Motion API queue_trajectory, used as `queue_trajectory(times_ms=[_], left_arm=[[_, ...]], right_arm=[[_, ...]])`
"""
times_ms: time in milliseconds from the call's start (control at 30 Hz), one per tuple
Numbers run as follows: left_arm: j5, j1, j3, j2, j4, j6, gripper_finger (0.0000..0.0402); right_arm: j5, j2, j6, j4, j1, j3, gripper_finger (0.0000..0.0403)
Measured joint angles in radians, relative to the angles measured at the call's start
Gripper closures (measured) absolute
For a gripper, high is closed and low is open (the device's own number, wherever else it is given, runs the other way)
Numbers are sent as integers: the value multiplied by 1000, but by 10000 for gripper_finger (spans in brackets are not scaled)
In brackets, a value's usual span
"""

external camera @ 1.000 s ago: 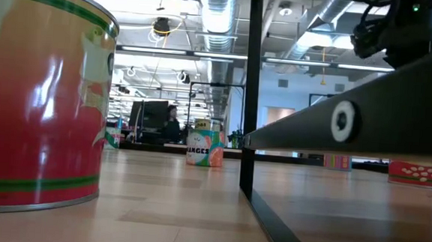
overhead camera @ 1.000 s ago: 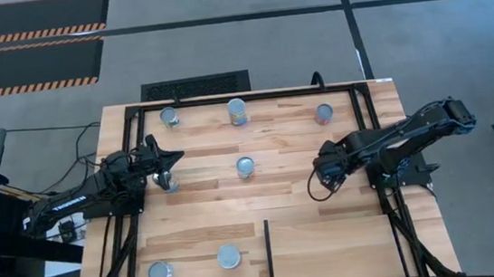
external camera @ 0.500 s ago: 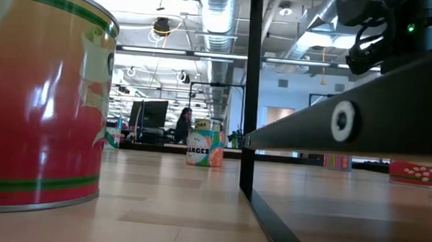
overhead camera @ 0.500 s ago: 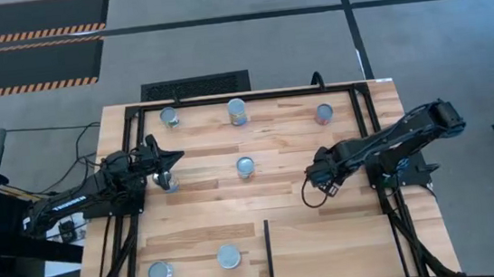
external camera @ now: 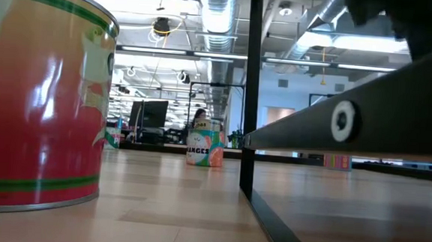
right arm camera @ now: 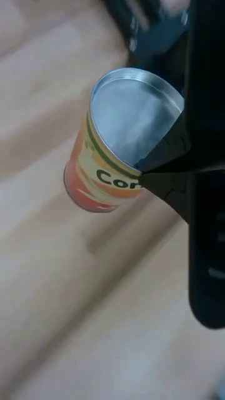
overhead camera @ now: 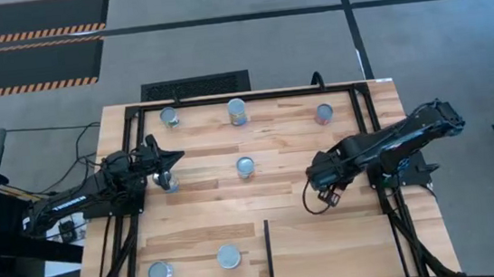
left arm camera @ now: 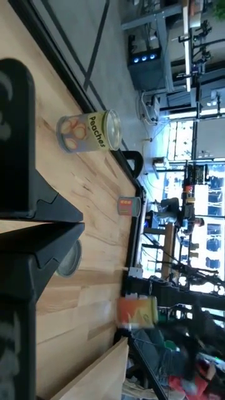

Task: Pick and place cans onto a shelf
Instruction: Put the top canned corns on the shelf

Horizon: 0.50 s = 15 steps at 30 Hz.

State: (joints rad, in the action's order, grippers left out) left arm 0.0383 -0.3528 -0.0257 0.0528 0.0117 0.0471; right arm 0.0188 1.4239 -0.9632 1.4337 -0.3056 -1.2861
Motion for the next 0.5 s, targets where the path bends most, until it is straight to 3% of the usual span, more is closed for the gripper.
queue_trajectory(times_ms=[167,500], left_arm=[[2,0,0,0,0,-2,401],[3,0,0,0,0,0,402]], right_arm=[[77,5,-212,-4,-146,-142,399],[196,139,-860,-29,-509,-233,400]])
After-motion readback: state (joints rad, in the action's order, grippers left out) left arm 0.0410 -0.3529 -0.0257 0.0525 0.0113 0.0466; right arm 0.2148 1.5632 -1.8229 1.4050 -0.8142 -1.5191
